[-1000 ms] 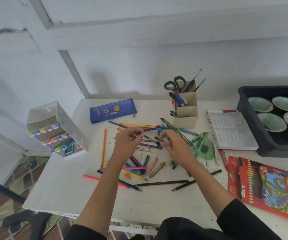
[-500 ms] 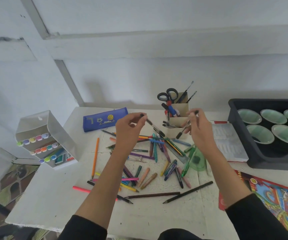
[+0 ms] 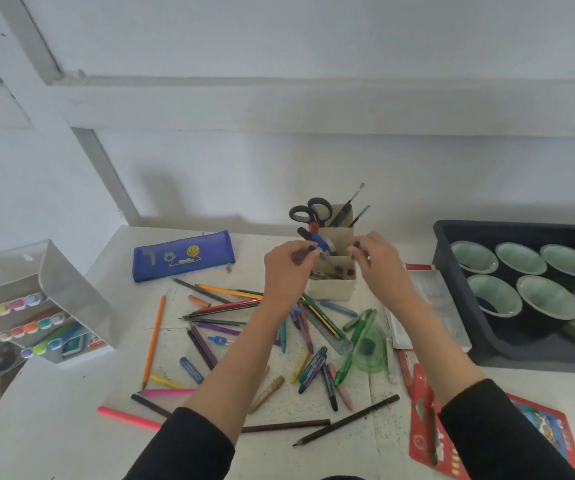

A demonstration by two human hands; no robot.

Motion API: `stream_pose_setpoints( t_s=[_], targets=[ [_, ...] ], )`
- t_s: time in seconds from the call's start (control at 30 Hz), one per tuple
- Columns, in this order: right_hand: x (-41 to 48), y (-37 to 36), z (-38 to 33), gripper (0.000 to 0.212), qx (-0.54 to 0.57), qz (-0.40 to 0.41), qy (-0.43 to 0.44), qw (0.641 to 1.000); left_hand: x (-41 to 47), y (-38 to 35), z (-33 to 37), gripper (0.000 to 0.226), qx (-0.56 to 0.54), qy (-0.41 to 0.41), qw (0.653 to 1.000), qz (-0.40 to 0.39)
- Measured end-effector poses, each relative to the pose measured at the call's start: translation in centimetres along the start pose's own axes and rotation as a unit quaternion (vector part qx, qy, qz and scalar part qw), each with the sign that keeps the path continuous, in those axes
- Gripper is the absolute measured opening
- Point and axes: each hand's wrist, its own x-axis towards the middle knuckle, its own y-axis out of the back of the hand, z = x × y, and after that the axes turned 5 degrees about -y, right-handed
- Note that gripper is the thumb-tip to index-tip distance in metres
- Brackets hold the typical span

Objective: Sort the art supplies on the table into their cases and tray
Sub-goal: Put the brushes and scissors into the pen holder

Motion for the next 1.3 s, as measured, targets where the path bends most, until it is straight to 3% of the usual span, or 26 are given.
stream_pose_setpoints(
  t_s=[0.17,0.3,0.4,0.67,0.77,0.97,1.07,1.3],
  targets=[
    [-0.3,-1.9,0.6,0.027,-0.018,-0.046,-0.022,0.999,-0.2,-1.9,-1.7,0.017,0.134,-0.038,0.99,-0.027],
    [-0.4,-3.2,0.2,0.023,-0.031,-0.009,-0.043,0.999,-0.4,-2.1,-2.2,0.029,0.121,-0.111,0.984,0.075],
    [-0.3,-4.2,-0.1,0.028,-0.083,-0.002,-0.05,0.995,-0.1,-1.9,-2.7,0.027,0.131,-0.105,0.981,0.095],
    [-0.3,-5.5,-1.7,0.027,-0.073,-0.018,-0.047,0.996,0.0,-1.2,-4.6,0.031,0.199,-0.15,0.969,0.001],
    [-0.5,-5.3,-1.7,0.025,-0.084,-0.019,-0.043,0.995,0.1,-1.0,-4.4,0.043,0.233,-0.159,0.959,-0.022],
    [-1.3,-5.2,-1.6,0.028,-0.063,-0.039,-0.076,0.994,1.6,-0.7,-3.0,0.045,0.324,-0.176,0.914,-0.171],
    [-1.5,-5.0,-1.5,0.035,-0.079,-0.059,-0.067,0.993,1.8,-0.8,-2.4,0.043,0.388,-0.176,0.883,-0.196],
    [-1.1,-4.5,-1.5,0.023,0.036,-0.042,-0.101,0.993,0.5,0.1,-4.3,0.03,0.261,-0.16,0.951,-0.031]
  ],
)
